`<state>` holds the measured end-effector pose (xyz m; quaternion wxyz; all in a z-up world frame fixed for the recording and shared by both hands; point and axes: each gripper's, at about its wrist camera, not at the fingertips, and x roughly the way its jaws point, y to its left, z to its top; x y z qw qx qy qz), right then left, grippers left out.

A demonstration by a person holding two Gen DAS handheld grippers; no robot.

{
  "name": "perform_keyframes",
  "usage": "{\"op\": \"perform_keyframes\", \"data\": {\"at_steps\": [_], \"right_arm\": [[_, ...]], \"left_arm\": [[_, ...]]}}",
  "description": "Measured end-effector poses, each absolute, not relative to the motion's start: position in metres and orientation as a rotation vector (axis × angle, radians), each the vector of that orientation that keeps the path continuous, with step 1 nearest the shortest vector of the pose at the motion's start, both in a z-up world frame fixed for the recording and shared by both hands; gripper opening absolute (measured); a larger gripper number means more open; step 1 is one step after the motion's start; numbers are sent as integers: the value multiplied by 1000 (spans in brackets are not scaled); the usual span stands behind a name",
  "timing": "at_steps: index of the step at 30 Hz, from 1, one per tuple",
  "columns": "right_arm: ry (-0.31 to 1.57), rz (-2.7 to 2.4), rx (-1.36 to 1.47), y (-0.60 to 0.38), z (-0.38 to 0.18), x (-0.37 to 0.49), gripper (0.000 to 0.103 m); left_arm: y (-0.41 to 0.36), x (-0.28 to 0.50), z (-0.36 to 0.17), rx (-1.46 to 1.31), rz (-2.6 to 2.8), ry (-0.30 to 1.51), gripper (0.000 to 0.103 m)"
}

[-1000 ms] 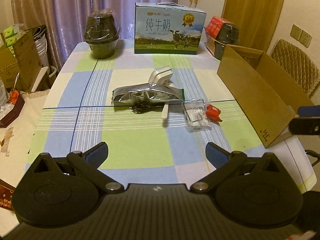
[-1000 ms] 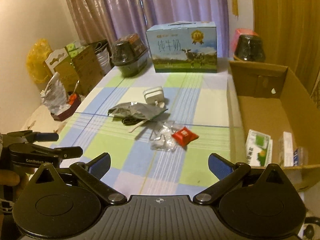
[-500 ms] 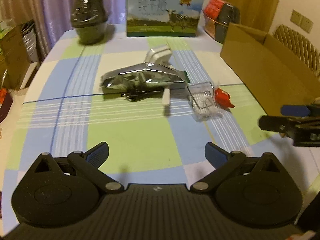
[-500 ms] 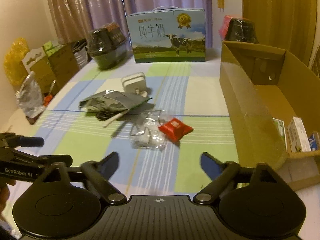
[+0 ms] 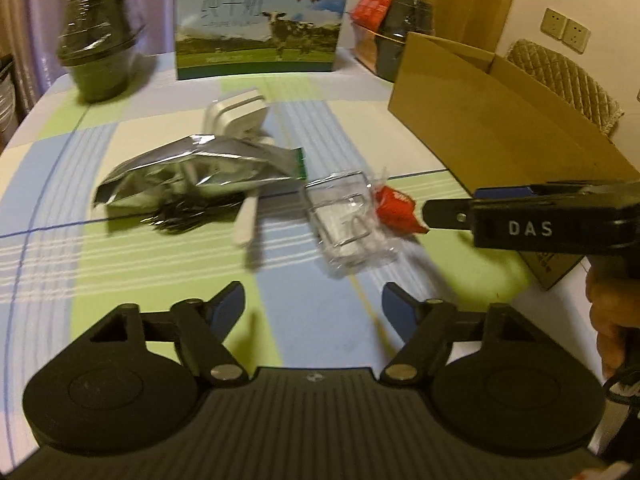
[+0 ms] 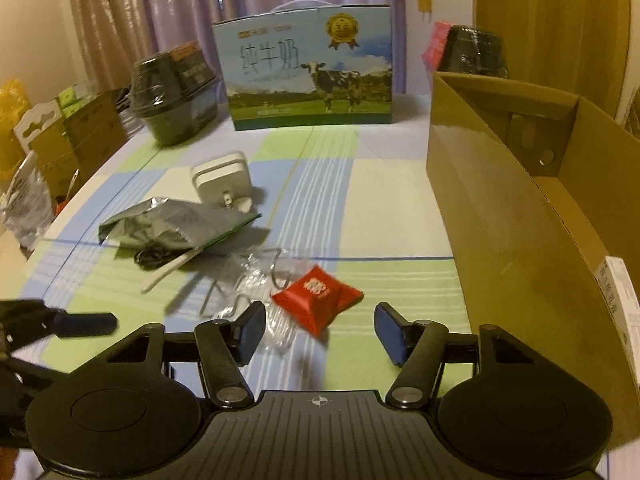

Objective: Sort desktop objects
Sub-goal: 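Move the left tool toward the clear plastic bag while the right approaches the red packet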

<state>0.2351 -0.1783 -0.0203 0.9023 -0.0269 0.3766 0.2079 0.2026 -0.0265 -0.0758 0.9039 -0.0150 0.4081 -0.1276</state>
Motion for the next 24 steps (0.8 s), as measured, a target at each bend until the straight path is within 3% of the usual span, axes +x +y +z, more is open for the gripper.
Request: {"op": "perform_keyframes", "data": {"at_steps": [6, 10, 18, 21, 24], "right_arm": [[780, 418, -46, -179, -20, 241, 58], [790, 405, -13, -183, -22, 248, 58], [791, 400, -8, -183, -24, 256, 58], [799, 406, -6, -181, -26, 258, 58], [810, 420, -14, -178, -30, 262, 58]], "left_arm": [[-42, 216, -79, -28, -307, 816, 66], [-47, 228, -83, -30, -316, 809, 55], [-59, 247, -94, -20, -318, 816, 53], [-59, 253, -99, -4, -299, 824, 34], [-51, 254, -98, -21, -278, 832, 30]]}}
